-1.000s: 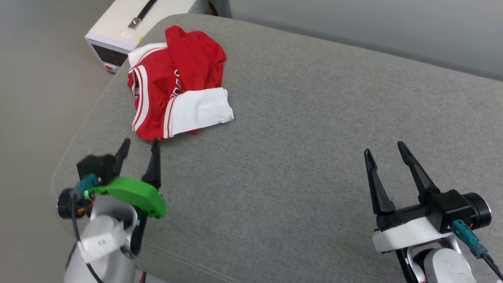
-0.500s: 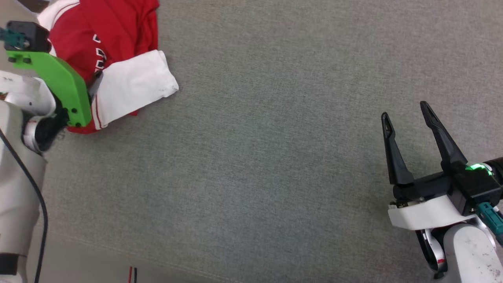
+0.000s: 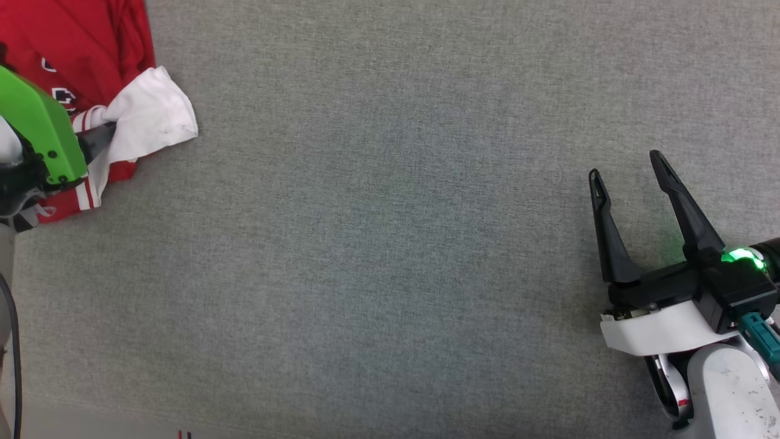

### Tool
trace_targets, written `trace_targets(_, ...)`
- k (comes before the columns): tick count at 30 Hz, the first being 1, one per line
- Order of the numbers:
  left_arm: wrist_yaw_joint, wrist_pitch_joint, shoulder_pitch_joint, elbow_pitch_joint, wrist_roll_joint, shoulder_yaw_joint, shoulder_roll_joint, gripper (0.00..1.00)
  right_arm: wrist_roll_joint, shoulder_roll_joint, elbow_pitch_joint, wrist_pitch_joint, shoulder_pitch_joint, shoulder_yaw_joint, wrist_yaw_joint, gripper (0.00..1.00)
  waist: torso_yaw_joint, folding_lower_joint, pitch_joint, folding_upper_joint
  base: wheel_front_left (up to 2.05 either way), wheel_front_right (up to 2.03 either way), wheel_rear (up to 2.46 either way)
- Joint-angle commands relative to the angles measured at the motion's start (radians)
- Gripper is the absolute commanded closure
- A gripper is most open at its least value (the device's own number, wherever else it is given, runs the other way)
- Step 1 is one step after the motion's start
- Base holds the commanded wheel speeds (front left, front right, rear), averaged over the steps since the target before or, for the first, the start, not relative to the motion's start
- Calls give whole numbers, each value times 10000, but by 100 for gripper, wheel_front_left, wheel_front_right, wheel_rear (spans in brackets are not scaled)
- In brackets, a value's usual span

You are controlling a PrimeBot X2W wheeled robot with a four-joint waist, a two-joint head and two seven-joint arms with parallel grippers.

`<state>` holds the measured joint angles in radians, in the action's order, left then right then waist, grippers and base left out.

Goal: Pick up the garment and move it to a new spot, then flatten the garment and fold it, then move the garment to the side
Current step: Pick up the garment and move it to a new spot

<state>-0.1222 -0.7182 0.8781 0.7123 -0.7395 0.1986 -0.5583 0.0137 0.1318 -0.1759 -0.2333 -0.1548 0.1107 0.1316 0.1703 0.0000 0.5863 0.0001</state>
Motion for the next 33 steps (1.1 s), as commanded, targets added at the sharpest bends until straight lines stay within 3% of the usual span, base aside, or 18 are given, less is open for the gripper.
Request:
trace_targets(1,2,-419,-269,418,-204,272,440,100,36,-17,-83,-52,-205,2,-9,0,-85,0,122,-1,0,0,0)
trace_targets(3,-21,-589,-294,454,-404,286,519,100,48,-26,-69,-59,-223,-30,-9,0,-67,0,125,-1,0,0,0)
trace_targets(10,-71,660,-446,152,-433,364,316,100,29,-111,136,-110,-333,-153,-9,0,-49,0,-261,-1,0,0,0)
trace_targets(17,-81,2731,-460,-520,-209,193,-153,100,-62,-288,602,-219,-259,-202,-9,0,-100,0,-1379,-1,0,0,0)
trace_targets(24,56,3781,-724,-2088,-79,20,-280,100,-238,-521,1036,-275,7,-455,-9,0,-178,0,-2776,-1,0,0,0)
trace_targets(33,659,3971,-753,-4779,211,74,-181,100,-451,-742,1082,-283,413,-746,-9,0,-340,0,-3979,-1,0,0,0)
